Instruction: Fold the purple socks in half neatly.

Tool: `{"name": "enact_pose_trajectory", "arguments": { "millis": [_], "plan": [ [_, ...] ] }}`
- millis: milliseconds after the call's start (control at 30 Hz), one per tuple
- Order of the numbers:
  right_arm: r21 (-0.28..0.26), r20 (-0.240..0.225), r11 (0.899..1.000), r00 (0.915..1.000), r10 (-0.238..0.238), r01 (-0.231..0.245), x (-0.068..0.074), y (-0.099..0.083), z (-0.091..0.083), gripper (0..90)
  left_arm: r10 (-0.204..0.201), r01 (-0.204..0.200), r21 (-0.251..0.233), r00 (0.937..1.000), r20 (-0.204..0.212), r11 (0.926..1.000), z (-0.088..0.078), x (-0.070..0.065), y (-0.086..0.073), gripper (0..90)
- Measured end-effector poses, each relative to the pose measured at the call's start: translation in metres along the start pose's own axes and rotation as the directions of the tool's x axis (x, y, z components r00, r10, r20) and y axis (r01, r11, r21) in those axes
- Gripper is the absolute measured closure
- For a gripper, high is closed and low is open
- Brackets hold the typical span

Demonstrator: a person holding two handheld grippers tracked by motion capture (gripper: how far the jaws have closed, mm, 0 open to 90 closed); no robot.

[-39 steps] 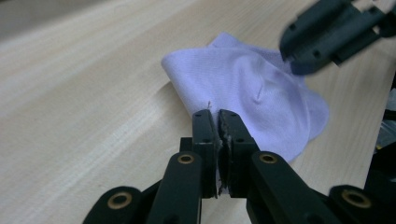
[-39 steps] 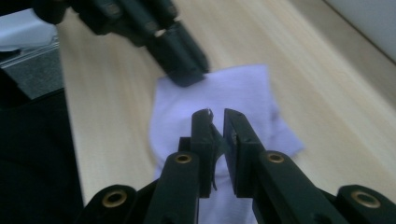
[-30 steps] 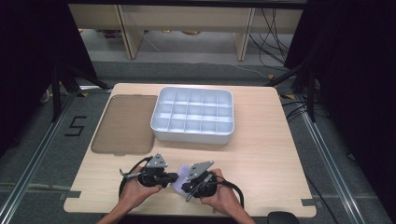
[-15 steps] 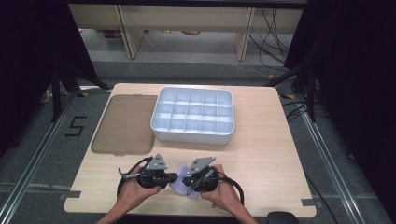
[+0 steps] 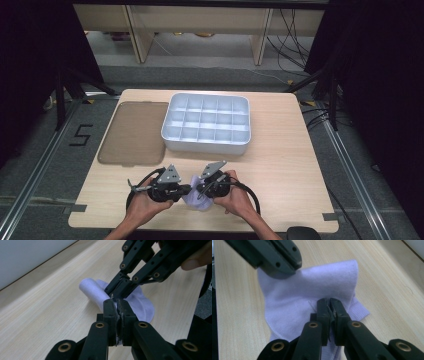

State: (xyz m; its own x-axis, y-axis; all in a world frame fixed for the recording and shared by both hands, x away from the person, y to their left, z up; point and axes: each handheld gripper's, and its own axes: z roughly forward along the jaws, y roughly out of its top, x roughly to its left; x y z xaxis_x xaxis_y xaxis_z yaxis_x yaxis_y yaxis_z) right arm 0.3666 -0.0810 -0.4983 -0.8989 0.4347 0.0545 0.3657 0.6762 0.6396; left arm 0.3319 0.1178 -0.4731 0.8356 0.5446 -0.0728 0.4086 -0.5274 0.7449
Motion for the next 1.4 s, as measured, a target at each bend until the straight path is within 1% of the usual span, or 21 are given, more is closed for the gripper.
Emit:
{"name": "enact_pose_trajectory", "arguments": {
  "millis": [67,100,133,167,267,333,400,433,467,533,700,833,900,1067,1133,1167,1200,1267,1300,1367,1400],
  "plan": [
    [0.015,0.015,1.0,0.9998,0.015,-0.016,0.0,0.0,-0.003,86.2,0.02,-0.02,0.004,0.9998,0.002,0.9998,0.0,-0.002,0.002,85.7],
    [-0.005,0.012,1.0,0.9999,0.008,-0.008,-0.002,0.0,-0.006,86.0,0.029,-0.029,0.007,0.9996,-0.002,0.9995,0.0,-0.002,0.003,85.7],
    [-0.008,0.019,1.0,0.9998,0.01,-0.01,-0.003,0.0,-0.008,86.0,0.011,-0.011,0.006,0.9999,0.001,0.9999,0.0,-0.003,0.003,85.8],
    [-0.026,0.019,0.999,0.9995,0.023,-0.023,-0.004,-0.001,-0.011,86.0,0.038,-0.038,0.008,0.9992,0.008,0.9992,0.0,-0.002,0.003,85.7],
    [-0.031,0.047,0.999,0.9984,0.029,-0.028,-0.008,-0.005,-0.024,85.9,0.036,-0.036,0.006,0.9994,0.001,0.9993,0.0,-0.003,0.004,85.8],
    [-0.051,0.05,0.998,0.9977,0.047,-0.044,-0.012,-0.008,-0.03,85.8,0.036,-0.036,0.003,0.9993,0.003,0.9993,0.0,-0.003,0.004,85.7],
    [-0.029,0.037,0.997,0.9962,0.079,-0.078,-0.013,-0.012,-0.035,85.7,0.038,-0.038,0.004,0.9993,0.001,0.9993,0.0,-0.003,0.004,85.7],
    [-0.031,0.028,0.997,0.9971,0.071,-0.07,-0.014,-0.014,-0.034,85.6,0.026,-0.026,0.004,0.9997,0.0,0.9997,0.0,-0.004,0.004,85.7],
    [-0.034,0.03,0.997,0.9975,0.063,-0.062,-0.014,-0.016,-0.031,85.5,0.038,-0.038,0.003,0.9993,-0.005,0.9993,0.0,-0.005,0.005,85.7],
    [0.011,0.018,0.999,0.9984,0.053,-0.054,-0.014,-0.019,-0.025,85.3,0.059,-0.059,0.006,0.9982,-0.01,0.9982,0.001,-0.006,0.006,85.7],
    [0.022,0.001,0.997,0.9977,0.068,-0.068,-0.017,-0.019,-0.019,85.4,0.079,-0.079,0.004,0.9969,-0.008,0.9969,0.004,-0.012,0.01,85.6],
    [0.018,-0.005,0.997,0.9974,0.072,-0.072,-0.017,-0.02,-0.019,85.4,0.1,-0.1,0.012,0.995,0.008,0.9949,0.01,-0.019,0.016,85.5],
    [0.022,-0.011,0.994,0.9945,0.104,-0.104,-0.017,-0.02,-0.02,85.5,0.112,-0.113,0.004,0.9935,0.017,0.9936,0.015,-0.023,0.019,85.6],
    [0.01,-0.053,0.991,0.9901,0.13,-0.13,-0.024,-0.024,-0.02,85.2,0.137,-0.137,0.012,0.9899,0.037,0.9905,0.026,-0.032,0.024,86.0],
    [0.008,-0.065,0.989,0.9871,0.147,-0.146,-0.026,-0.025,-0.02,85.0,0.161,-0.162,0.028,0.9859,0.046,0.9863,0.033,-0.036,0.024,86.2],
    [0.006,-0.064,0.988,0.9861,0.153,-0.153,-0.028,-0.026,-0.021,84.6,0.158,-0.159,0.03,0.9862,0.049,0.9868,0.035,-0.038,0.024,86.4],
    [0.005,-0.062,0.988,0.9862,0.153,-0.153,-0.028,-0.026,-0.021,84.4,0.182,-0.184,0.044,0.9818,0.053,0.9818,0.037,-0.038,0.023,86.4],
    [0.001,-0.047,0.987,0.9856,0.162,-0.162,-0.033,-0.027,-0.025,83.9,0.174,-0.176,0.049,0.9833,0.053,0.9831,0.044,-0.041,0.021,86.5],
    [-0.009,-0.037,0.986,0.9855,0.165,-0.166,-0.035,-0.027,-0.027,84.0,0.192,-0.195,0.054,0.9797,0.059,0.9793,0.047,-0.04,0.021,86.6],
    [-0.039,-0.021,0.982,0.9824,0.186,-0.186,-0.041,-0.028,-0.036,84.1,0.189,-0.193,0.065,0.9802,0.058,0.979,0.049,-0.04,0.02,86.8],
    [-0.064,-0.019,0.979,0.9816,0.19,-0.191,-0.043,-0.028,-0.041,84.3,0.167,-0.171,0.059,0.9839,0.063,0.9835,0.051,-0.041,0.019,86.9]
  ]
}}
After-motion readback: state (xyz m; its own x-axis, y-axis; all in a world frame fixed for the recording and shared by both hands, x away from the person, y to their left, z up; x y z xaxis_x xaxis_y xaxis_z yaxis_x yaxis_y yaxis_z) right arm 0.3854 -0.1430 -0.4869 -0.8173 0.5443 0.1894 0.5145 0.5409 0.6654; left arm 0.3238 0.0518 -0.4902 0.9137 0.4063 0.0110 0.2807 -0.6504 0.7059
